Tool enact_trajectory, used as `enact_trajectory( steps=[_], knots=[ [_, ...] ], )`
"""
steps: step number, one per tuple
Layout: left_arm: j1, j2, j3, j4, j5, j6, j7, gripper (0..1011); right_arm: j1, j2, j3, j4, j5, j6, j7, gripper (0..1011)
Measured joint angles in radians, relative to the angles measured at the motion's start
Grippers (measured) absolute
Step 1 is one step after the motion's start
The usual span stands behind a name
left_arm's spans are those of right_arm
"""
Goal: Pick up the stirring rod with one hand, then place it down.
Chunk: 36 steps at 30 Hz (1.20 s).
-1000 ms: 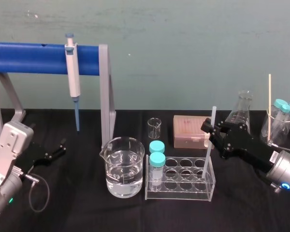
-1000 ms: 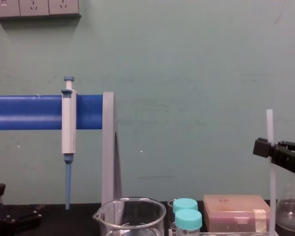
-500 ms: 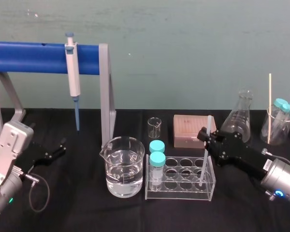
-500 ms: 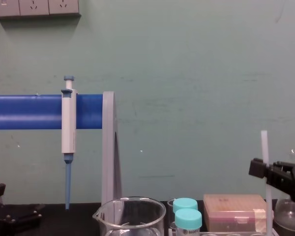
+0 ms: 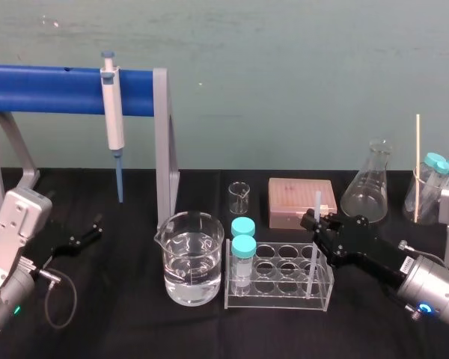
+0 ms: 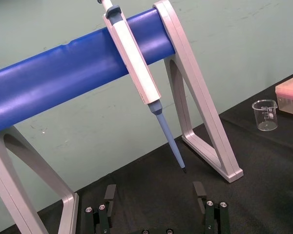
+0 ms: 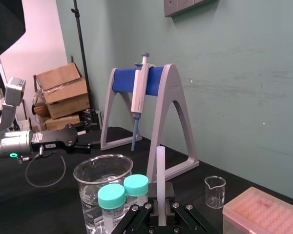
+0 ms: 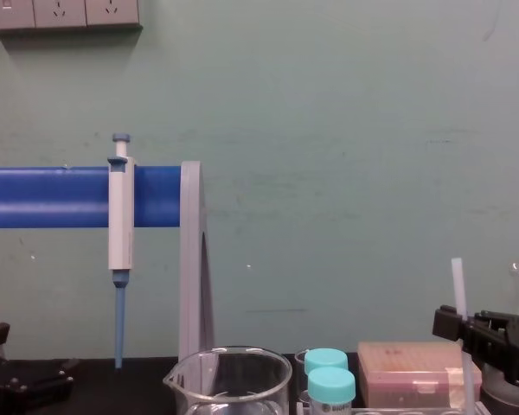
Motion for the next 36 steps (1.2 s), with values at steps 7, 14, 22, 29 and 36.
enact_trajectory(
  steps=[7,14,22,29,36],
  knots=[
    [0.000,0.000,0.000,0.000,0.000,0.000,0.000,1000,0.001,-0.002,-0.002,0.004,-0.015,0.006,-0.013,72],
    [0.000,0.000,0.000,0.000,0.000,0.000,0.000,1000,0.001,-0.002,-0.002,0.004,-0.015,0.006,-0.012,72],
    [0.000,0.000,0.000,0.000,0.000,0.000,0.000,1000,0.001,-0.002,-0.001,0.004,-0.013,0.006,-0.011,175],
    [0.000,0.000,0.000,0.000,0.000,0.000,0.000,1000,0.001,-0.002,-0.001,0.004,-0.012,0.006,-0.010,386],
    [0.000,0.000,0.000,0.000,0.000,0.000,0.000,1000,0.001,-0.002,-0.001,0.004,-0.012,0.006,-0.009,618]
  ],
)
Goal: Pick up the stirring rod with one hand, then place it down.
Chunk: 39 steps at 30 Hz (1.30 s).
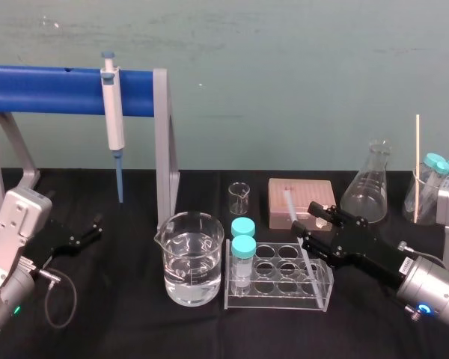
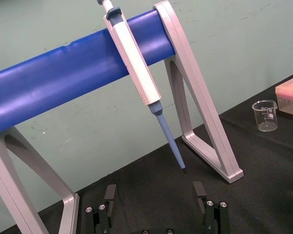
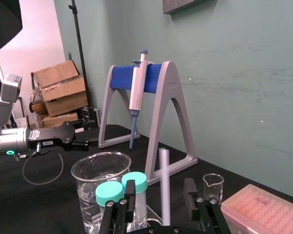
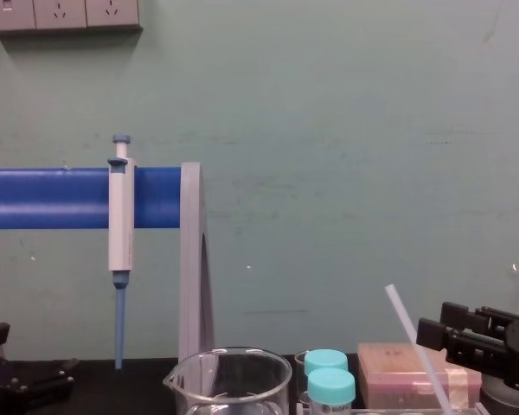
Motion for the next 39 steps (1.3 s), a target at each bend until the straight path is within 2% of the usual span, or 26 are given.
enact_trajectory(
  steps=[3,6,8,14,18,21,22,25,26,29,32,33,39],
  knots=[
    [0.000,0.000,0.000,0.000,0.000,0.000,0.000,1000,0.000,0.000,0.000,0.000,0.000,0.000,0.000,719],
    [0.000,0.000,0.000,0.000,0.000,0.000,0.000,1000,0.000,0.000,0.000,0.000,0.000,0.000,0.001,775],
    [0.000,0.000,0.000,0.000,0.000,0.000,0.000,1000,0.000,0.000,0.000,0.000,0.001,0.000,0.001,864],
    [0.000,0.000,0.000,0.000,0.000,0.000,0.000,1000,0.000,0.000,0.000,0.000,0.001,0.000,0.001,1003],
    [0.000,0.000,0.000,0.000,0.000,0.000,0.000,1000,-0.010,0.001,0.016,-0.026,0.000,0.001,-0.031,1003],
    [0.000,0.000,0.000,0.000,0.000,0.000,0.000,1000,-0.043,0.000,0.056,-0.078,-0.015,0.007,-0.134,1003],
    [0.000,0.000,0.000,0.000,0.000,0.000,0.000,1000,-0.067,-0.002,0.080,-0.107,-0.036,0.014,-0.207,1003],
    [0.000,0.000,0.000,0.000,0.000,0.000,0.000,1000,-0.105,-0.008,0.115,-0.145,-0.075,0.029,-0.333,1003],
    [0.000,0.000,0.000,0.000,0.000,0.000,0.000,1000,-0.128,-0.015,0.136,-0.160,-0.099,0.043,-0.405,1003],
    [0.000,0.000,0.000,0.000,0.000,0.000,0.000,1000,-0.159,-0.029,0.161,-0.168,-0.124,0.089,-0.500,1003],
    [0.000,0.000,0.000,0.000,0.000,0.000,0.000,1000,-0.169,-0.037,0.170,-0.161,-0.129,0.120,-0.531,1003],
    [0.000,0.000,0.000,0.000,0.000,0.000,0.000,1000,-0.172,-0.046,0.175,-0.147,-0.136,0.147,-0.549,1003],
    [0.000,0.000,0.000,0.000,0.000,0.000,0.000,1000,-0.171,-0.052,0.176,-0.136,-0.142,0.160,-0.551,1003]
  ],
)
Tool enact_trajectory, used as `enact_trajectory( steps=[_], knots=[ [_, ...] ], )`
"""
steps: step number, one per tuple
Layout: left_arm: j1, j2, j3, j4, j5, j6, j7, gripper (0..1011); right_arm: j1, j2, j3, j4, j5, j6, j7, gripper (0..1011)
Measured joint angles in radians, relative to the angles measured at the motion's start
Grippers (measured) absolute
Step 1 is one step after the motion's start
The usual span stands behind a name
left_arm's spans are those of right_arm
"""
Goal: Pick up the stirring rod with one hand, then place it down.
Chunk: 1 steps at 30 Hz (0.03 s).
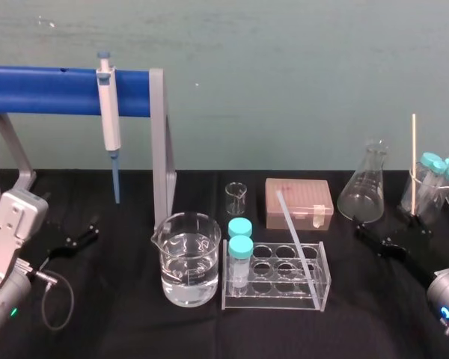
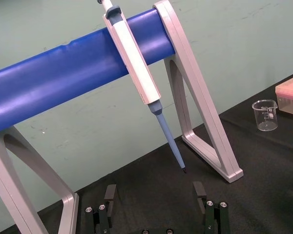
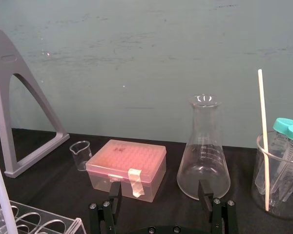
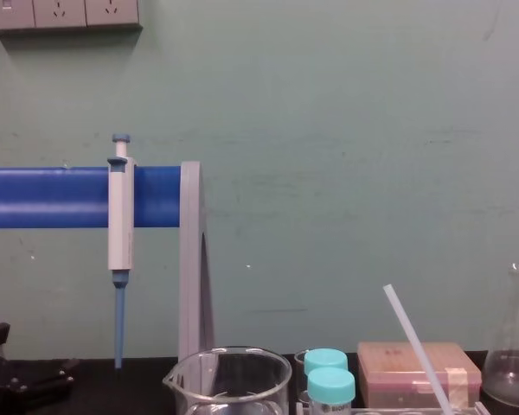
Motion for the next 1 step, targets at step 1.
enact_trajectory(
  steps=[1],
  knots=[
    [0.000,0.000,0.000,0.000,0.000,0.000,0.000,1000,0.000,0.000,0.000,0.000,0.000,0.000,0.000,1003]
  ],
)
